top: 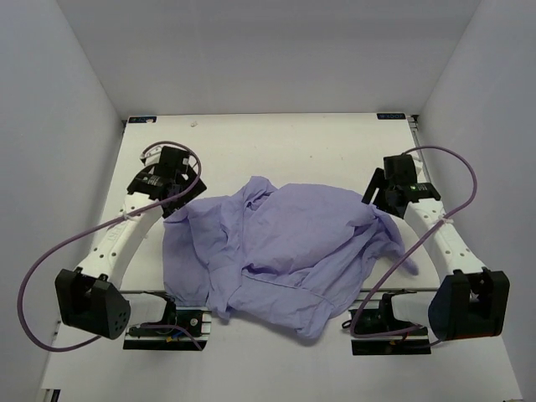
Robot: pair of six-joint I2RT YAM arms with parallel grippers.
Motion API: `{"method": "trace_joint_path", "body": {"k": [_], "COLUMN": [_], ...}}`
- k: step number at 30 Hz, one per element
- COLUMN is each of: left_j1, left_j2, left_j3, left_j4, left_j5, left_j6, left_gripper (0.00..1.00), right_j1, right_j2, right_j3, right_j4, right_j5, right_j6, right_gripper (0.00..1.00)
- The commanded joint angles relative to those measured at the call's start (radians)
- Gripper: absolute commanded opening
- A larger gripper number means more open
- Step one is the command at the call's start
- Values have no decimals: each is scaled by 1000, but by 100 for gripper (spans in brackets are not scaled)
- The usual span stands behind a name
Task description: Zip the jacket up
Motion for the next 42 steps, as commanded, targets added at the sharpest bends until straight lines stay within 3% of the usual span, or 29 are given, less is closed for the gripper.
{"method": "trace_joint_path", "body": {"k": [1, 7, 14, 19, 20, 22, 24, 26, 27, 29, 30, 35, 38, 39, 40, 42], "left_j1": [1, -14, -119, -139, -140, -145, -145, -145, -145, -145, -145, -143, -143, -143, -145, -145], "left_j2": [-39, 136, 513, 625, 638, 664, 678, 690, 713, 750, 786, 940, 1122, 1176, 1279, 1345], "left_j3": [80, 187, 430, 441, 418, 395, 347, 321, 309, 330, 361, 540, 819, 1012, 1113, 1262], "left_j4": [41, 187, 207, 229, 235, 255, 300, 339, 369, 368, 367, 370, 336, 316, 296, 297], "left_j5": [50, 326, 406, 482, 485, 517, 544, 563, 560, 561, 557, 465, 489, 503, 523, 560], "left_j6": [110, 308, 437, 467, 470, 468, 465, 459, 451, 445, 441, 428, 447, 451, 456, 439], "left_gripper": [98, 98, 98, 98, 96, 81, 57, 43, 27, 15, 0, 0, 0, 0, 0, 0], "right_j1": [1, 1, 2, 2, 2, 2, 1, 2, 4, 4, 9, 15, 18, 19, 19, 19], "right_j2": [-69, -112, -182, -147, -136, -104, -54, -14, 29, 72, 107, 254, 324, 336, 347, 368], "right_j3": [48, 42, -108, -229, -260, -283, -292, -289, -283, -263, -263, -199, -121, -86, -67, -7], "right_j4": [17, -64, -146, -77, -48, 43, 98, 185, 210, 282, 319, 469, 507, 521, 541, 499], "right_j5": [-96, -135, -193, -283, -330, -376, -438, -483, -489, -509, -512, -480, -458, -469, -478, -487], "right_j6": [-9, 5, 75, 111, 112, 121, 129, 141, 148, 169, 172, 200, 189, 180, 160, 113], "right_gripper": [89, 89, 89, 89, 89, 89, 88, 86, 84, 76, 73, 60, 60, 63, 67, 68]}}
